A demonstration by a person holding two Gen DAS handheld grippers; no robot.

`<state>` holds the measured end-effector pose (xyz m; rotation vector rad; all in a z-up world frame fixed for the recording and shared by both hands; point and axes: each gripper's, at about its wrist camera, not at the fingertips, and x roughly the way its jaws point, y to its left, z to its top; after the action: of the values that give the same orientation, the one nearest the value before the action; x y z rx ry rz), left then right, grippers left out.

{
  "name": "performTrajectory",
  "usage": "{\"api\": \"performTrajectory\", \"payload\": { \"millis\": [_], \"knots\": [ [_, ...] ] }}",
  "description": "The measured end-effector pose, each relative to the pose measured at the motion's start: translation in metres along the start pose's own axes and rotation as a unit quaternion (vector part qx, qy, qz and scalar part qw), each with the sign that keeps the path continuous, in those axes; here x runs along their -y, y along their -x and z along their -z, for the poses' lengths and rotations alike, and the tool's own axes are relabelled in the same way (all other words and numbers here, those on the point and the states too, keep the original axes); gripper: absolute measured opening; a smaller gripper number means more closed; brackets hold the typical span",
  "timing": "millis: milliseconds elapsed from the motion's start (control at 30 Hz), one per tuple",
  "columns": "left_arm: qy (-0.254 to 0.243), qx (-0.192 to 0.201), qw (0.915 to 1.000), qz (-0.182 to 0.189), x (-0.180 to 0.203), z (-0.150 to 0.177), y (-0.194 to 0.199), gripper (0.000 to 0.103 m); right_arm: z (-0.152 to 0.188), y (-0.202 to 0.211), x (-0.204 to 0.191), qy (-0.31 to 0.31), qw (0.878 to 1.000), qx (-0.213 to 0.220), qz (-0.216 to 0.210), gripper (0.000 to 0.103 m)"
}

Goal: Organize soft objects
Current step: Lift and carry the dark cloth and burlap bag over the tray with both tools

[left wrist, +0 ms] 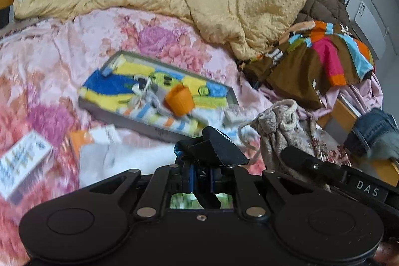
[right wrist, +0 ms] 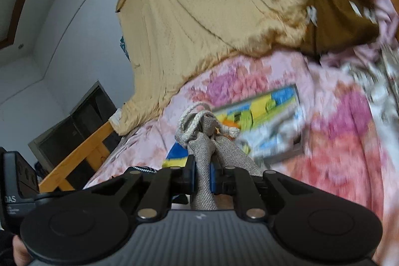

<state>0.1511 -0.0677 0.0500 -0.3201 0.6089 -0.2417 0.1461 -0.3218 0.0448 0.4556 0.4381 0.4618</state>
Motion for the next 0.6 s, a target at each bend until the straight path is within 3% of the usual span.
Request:
{"api": "performTrajectory", "payload": {
  "millis": [300,433,600],
  "knots": [
    [-0.018,0.034,0.9990,-0.023,-0.007,-0.058,-0.038,0.011,-0.054,-0.075,-0.002,0.008,0.999,0.040,-0.022,0.013],
    [-0.023,0.043,0.9981,-0.039,-0.010,-0.080,-0.057,0.011,-0.063,-0.103,0.006,-0.001,0.998,0.059,-0.028,0.013],
    [-0.023,0.051,0.9970,-0.054,-0.011,-0.098,-0.084,0.011,-0.063,-0.124,0.022,0.000,0.998,0.062,-0.002,0.013]
  ]
}}
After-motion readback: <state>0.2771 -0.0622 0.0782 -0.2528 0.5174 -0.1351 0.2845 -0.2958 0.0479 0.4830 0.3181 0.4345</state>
